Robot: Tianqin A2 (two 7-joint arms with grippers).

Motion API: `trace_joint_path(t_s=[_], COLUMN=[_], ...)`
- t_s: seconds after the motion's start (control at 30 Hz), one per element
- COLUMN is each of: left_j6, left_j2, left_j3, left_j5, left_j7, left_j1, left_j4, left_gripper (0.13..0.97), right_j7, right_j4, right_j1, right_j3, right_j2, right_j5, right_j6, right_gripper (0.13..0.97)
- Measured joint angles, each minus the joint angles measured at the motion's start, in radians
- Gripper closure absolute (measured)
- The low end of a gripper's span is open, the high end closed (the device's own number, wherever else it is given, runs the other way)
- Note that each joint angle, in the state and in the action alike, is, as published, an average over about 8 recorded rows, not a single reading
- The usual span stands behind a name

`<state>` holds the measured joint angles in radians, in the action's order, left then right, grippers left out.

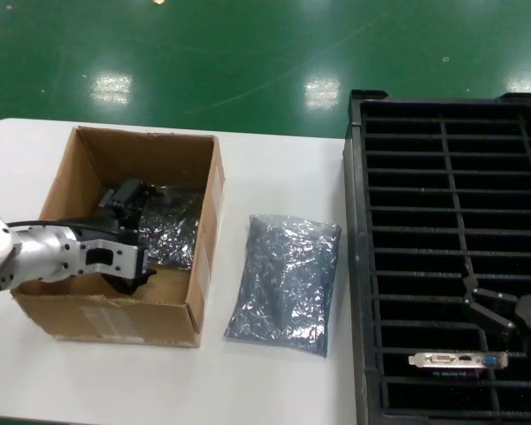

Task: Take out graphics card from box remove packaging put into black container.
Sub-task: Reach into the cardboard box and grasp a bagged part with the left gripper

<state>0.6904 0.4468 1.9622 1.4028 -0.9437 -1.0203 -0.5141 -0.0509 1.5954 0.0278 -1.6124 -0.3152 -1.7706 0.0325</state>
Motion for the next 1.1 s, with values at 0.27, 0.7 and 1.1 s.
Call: trace_joint_path(t_s=[0.27, 0.7, 1.1], left_j6=[-0.016, -0.1, -0.133], left_j2=[-0.045, -0.093, -0.111], left_j3=[0.025, -0.045, -0.111], left_j5=[-0.009, 0.068, 0.132], left_j7=[-0.086, -0.363, -0.552], left_j1=[-0.063, -0.11, -0.125], left_j4=[0.138, 0.316, 0.395], left_gripper=[0.137, 0.215, 0.37], right_j7=[0.0, 0.0, 0.0], right_j4=[0.0, 0.0, 0.0], right_j1=[0.0, 0.0, 0.0], right_j3=[0.0, 0.0, 0.0], right_j2=[0.0, 0.0, 0.0], right_j5=[0.0, 0.0, 0.0], right_j6=[0.0, 0.0, 0.0], right_gripper=[0.129, 0.129, 0.129])
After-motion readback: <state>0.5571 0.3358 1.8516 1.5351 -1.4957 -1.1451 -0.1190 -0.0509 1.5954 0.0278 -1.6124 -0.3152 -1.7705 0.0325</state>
